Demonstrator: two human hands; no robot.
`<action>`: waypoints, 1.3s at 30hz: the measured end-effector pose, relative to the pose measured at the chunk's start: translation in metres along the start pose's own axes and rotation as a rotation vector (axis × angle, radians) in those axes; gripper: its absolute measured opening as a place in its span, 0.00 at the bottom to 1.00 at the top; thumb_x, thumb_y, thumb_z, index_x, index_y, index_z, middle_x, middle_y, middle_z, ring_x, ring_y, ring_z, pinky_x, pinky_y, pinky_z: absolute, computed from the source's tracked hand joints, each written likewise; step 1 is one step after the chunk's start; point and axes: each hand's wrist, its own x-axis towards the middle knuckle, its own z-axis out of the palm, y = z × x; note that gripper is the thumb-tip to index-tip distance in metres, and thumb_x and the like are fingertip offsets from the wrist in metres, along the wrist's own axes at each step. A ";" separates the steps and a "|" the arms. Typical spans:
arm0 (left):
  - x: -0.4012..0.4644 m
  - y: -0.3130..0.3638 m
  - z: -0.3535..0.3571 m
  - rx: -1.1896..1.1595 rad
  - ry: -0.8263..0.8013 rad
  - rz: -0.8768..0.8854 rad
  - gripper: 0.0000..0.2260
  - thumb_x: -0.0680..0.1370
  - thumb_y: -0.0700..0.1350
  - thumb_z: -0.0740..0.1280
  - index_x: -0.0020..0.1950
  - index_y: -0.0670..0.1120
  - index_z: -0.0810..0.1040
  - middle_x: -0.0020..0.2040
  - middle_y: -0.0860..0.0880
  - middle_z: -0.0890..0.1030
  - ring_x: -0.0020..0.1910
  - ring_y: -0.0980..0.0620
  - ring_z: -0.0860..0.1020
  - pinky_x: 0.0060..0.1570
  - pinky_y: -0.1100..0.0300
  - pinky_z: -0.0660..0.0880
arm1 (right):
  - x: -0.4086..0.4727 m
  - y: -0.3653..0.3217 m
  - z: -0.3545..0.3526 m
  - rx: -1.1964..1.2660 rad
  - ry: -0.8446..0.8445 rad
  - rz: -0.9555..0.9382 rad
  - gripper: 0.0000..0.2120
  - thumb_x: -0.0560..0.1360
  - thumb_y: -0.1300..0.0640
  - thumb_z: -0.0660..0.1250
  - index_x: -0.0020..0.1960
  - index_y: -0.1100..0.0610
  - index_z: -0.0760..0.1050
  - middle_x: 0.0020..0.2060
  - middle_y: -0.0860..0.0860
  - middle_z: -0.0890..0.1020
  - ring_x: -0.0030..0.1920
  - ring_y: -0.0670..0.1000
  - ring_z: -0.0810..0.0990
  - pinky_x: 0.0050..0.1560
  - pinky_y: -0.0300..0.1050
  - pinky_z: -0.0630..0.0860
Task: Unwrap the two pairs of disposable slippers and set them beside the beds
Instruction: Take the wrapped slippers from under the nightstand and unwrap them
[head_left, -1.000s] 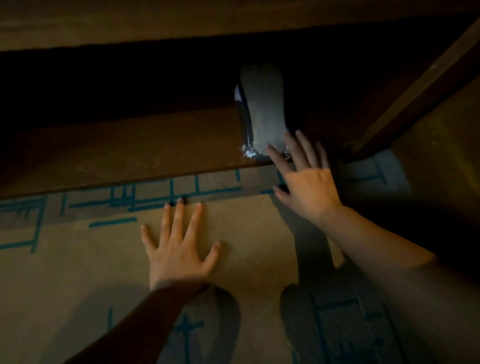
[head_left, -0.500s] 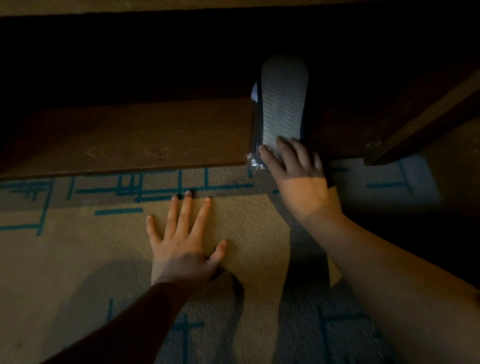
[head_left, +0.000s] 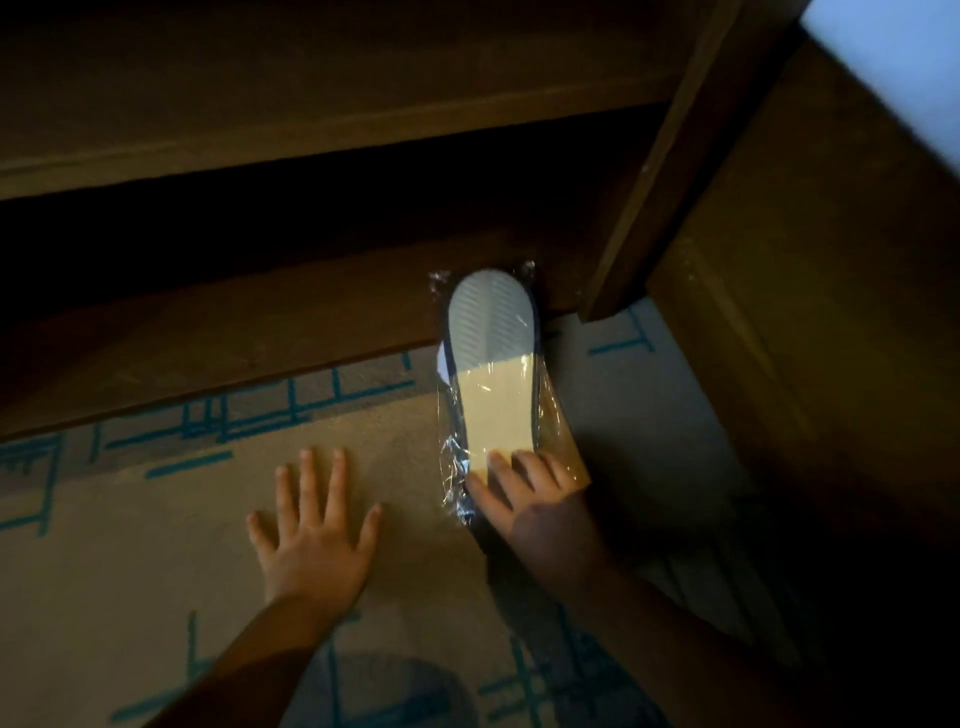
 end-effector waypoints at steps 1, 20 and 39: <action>-0.015 -0.002 0.005 0.011 -0.020 -0.003 0.32 0.74 0.66 0.45 0.74 0.58 0.38 0.73 0.53 0.33 0.76 0.47 0.38 0.72 0.36 0.48 | -0.008 -0.006 -0.003 0.005 -0.031 -0.005 0.25 0.61 0.48 0.76 0.57 0.49 0.79 0.53 0.53 0.84 0.49 0.54 0.83 0.48 0.49 0.81; -0.132 0.012 -0.019 -0.221 0.041 0.239 0.28 0.75 0.57 0.56 0.72 0.58 0.50 0.77 0.46 0.50 0.76 0.45 0.48 0.72 0.38 0.50 | -0.125 -0.043 -0.032 0.541 -0.010 0.183 0.34 0.70 0.56 0.67 0.73 0.49 0.59 0.72 0.53 0.66 0.71 0.56 0.64 0.67 0.57 0.61; -0.115 0.041 -0.014 0.207 -0.381 0.483 0.27 0.78 0.52 0.56 0.73 0.62 0.46 0.77 0.50 0.38 0.76 0.48 0.41 0.70 0.34 0.48 | -0.139 -0.021 -0.032 0.413 -0.029 0.028 0.08 0.63 0.62 0.73 0.39 0.51 0.79 0.39 0.48 0.81 0.47 0.52 0.76 0.53 0.54 0.69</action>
